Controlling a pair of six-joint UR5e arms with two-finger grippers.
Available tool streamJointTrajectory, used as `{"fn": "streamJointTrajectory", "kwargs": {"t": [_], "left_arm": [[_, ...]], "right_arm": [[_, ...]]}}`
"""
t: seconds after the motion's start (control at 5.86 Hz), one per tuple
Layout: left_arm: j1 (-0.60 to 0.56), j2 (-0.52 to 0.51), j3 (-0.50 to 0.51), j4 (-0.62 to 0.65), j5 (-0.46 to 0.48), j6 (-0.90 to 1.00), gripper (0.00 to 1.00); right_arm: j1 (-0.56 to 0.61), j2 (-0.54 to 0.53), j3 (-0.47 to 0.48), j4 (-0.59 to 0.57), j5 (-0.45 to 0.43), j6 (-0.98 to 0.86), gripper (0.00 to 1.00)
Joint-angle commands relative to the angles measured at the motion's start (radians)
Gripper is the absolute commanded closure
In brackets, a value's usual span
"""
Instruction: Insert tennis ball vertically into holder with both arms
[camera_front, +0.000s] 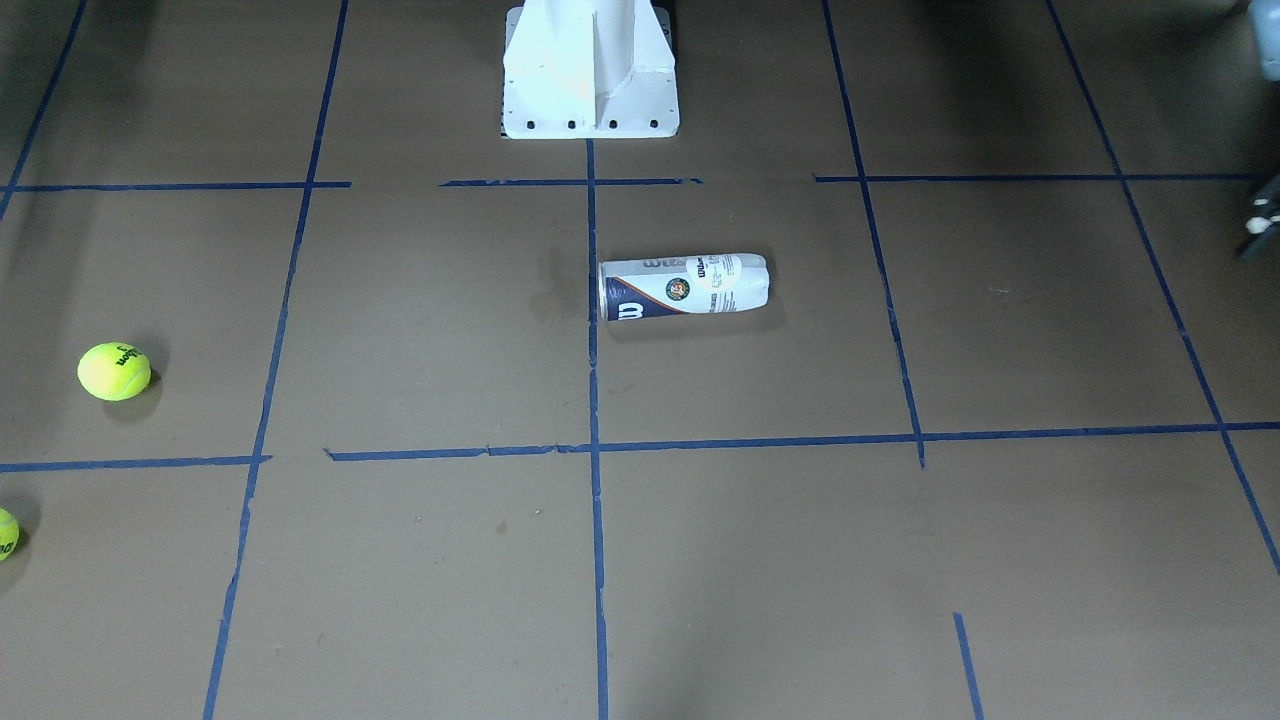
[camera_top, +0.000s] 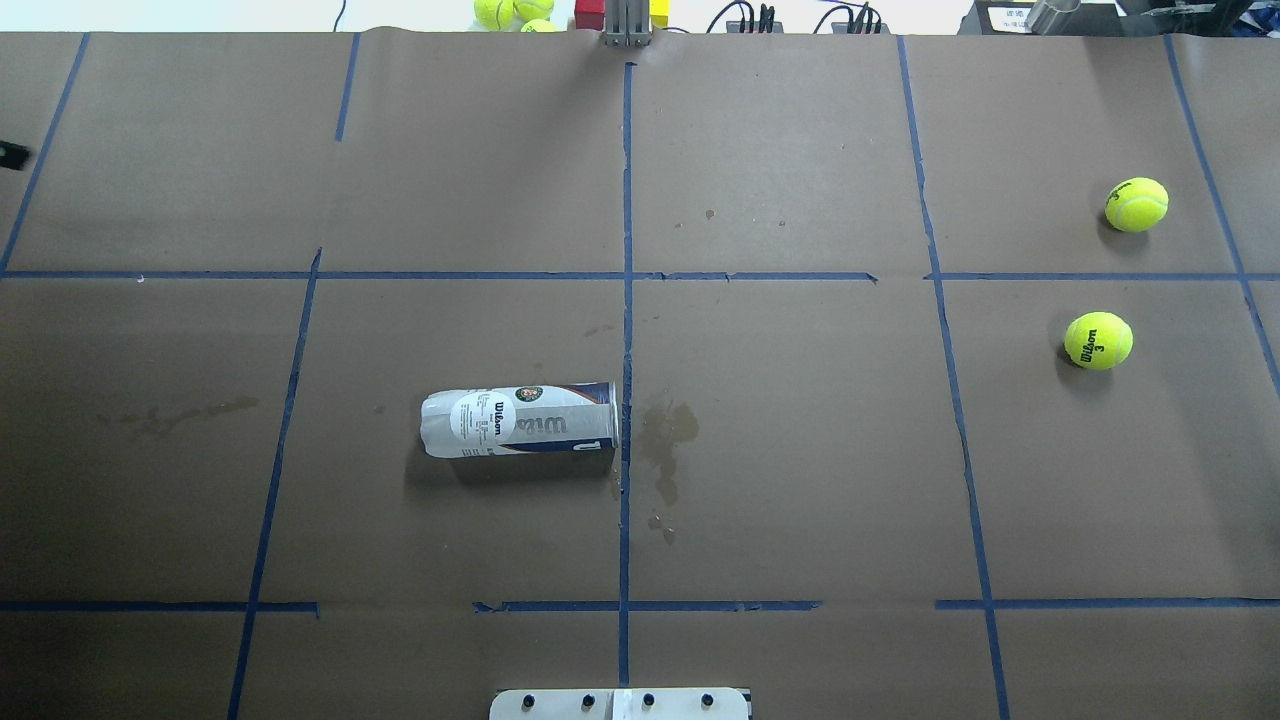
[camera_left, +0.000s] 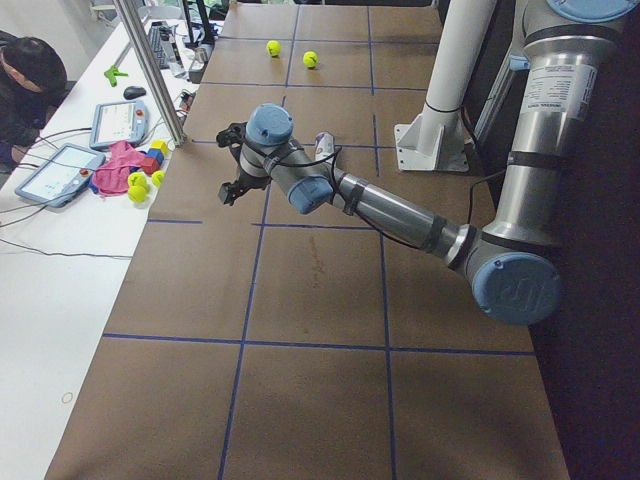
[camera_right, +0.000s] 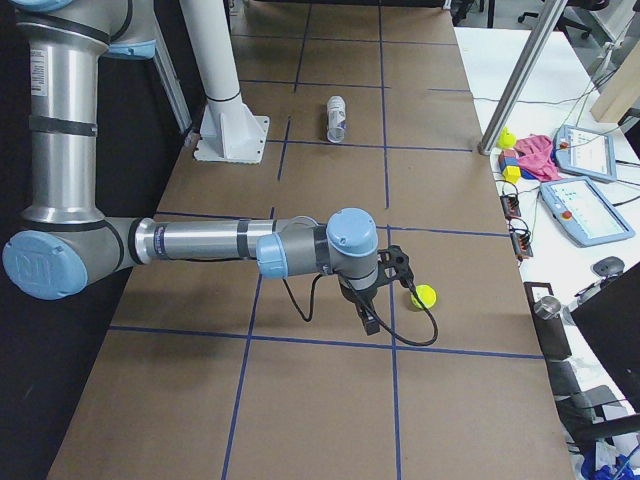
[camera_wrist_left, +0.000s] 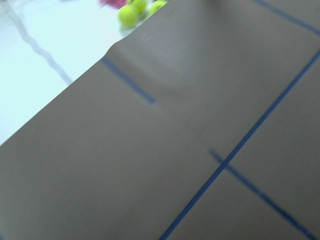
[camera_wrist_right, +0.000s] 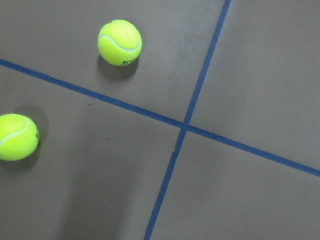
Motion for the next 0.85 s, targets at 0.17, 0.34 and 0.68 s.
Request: {"fn": "streamJointTrajectory", "kwargs": {"t": [0.17,0.34,0.68], "left_arm": [[0.2,-0.179,-0.008,0.051,0.029,-0.104,0.0],[0.267,-0.246,-0.064,0.259,0.03,-0.106,0.0],[0.422,-0.377,-0.099,0.518,0.17,-0.094,0.0]], "right_arm": [[0.0,-0.002,-0.007,0.0,0.0,0.0,0.0],[0.0,-0.002,-0.007,0.002,0.0,0.0,0.0],[0.0,-0.002,-0.007,0.0,0.001,0.0,0.0]]}}
